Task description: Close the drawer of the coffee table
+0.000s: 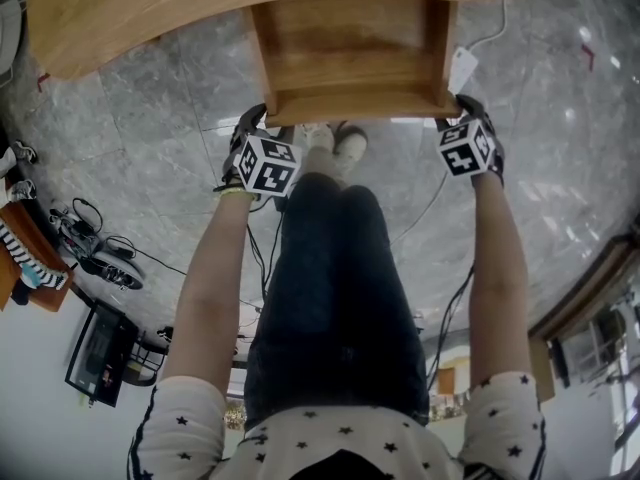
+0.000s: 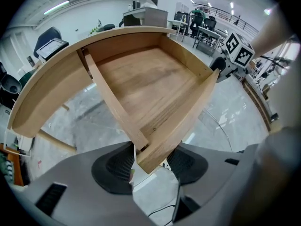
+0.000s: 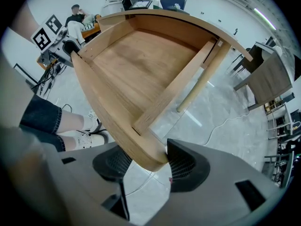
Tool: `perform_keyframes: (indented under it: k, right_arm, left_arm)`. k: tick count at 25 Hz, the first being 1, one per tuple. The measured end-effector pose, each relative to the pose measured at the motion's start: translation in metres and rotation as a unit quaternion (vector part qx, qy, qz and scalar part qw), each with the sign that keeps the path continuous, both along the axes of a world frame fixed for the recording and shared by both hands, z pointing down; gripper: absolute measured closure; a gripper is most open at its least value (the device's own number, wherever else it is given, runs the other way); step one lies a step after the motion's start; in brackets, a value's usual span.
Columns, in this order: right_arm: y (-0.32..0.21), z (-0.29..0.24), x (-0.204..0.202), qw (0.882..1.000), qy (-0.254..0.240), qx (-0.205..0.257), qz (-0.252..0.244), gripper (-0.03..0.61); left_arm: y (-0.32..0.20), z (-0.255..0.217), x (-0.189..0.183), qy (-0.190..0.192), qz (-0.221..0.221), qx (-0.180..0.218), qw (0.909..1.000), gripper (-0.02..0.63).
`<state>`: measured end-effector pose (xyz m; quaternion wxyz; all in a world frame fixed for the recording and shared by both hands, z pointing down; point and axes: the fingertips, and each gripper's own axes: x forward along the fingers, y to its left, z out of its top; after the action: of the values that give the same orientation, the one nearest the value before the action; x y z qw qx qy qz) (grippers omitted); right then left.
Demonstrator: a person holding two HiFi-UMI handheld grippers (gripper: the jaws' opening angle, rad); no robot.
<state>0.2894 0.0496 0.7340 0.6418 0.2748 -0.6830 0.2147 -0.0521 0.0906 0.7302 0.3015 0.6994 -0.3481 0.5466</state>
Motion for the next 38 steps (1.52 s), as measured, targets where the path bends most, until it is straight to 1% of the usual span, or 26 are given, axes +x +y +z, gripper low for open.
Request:
perform_keyframes:
  k: [3,21,25,31,38]
  right_arm:
    - [0.005,-0.003,0.0,1.0,-0.003,-0.013,0.005,0.345]
    - [0.005,-0.029,0.001,0.999,-0.006,-0.037,0.004,0.35]
    - [0.003,-0.036,0.003,0.999,-0.003,-0.042,-0.002,0.351]
    - [-0.002,-0.044,-0.002,0.999,-0.012,-0.046,0.0,0.354]
    - [-0.009,-0.046,-0.002,0.999,-0.012,-0.052,0.001,0.356]
  left_arm:
    - [0.0,-0.006,-0.001,0.003,-0.003,-0.004,1.0,0.388]
    - [0.0,-0.033,-0.001,0.02,-0.027,-0.011,0.9994,0.397]
    - [-0.002,-0.04,-0.001,0.025,-0.026,-0.013,0.9993,0.397]
    - [-0.009,-0.049,-0.004,0.028,-0.027,-0.007,0.9992,0.4]
    - [-0.019,-0.051,-0.004,0.029,-0.024,-0.008,0.9993,0.4]
